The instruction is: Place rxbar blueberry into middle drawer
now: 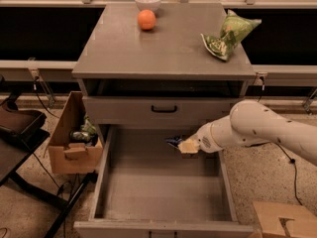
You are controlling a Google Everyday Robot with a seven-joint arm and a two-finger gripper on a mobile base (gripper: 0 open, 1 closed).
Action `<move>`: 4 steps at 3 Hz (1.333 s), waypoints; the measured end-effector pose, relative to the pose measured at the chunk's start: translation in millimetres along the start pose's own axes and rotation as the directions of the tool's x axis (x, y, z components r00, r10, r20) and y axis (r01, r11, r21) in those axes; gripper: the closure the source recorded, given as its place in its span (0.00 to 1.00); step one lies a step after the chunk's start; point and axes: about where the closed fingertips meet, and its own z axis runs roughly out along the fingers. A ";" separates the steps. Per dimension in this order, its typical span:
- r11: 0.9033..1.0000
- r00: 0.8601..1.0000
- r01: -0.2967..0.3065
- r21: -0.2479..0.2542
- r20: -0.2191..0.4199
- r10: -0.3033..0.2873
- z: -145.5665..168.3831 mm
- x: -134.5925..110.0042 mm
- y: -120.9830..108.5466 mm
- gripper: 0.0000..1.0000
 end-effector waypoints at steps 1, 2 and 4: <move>1.000 1.000 0.001 -0.007 -0.029 -0.002 24.5 6.1 -2.3 1.00; 0.999 0.996 -0.007 -0.032 -0.091 0.004 69.8 36.2 -4.7 1.00; 0.997 0.987 0.018 -0.080 -0.156 -0.030 150.2 98.1 1.1 0.84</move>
Offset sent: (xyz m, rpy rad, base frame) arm -0.0110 0.0271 -0.1631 -0.0707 0.1826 0.0636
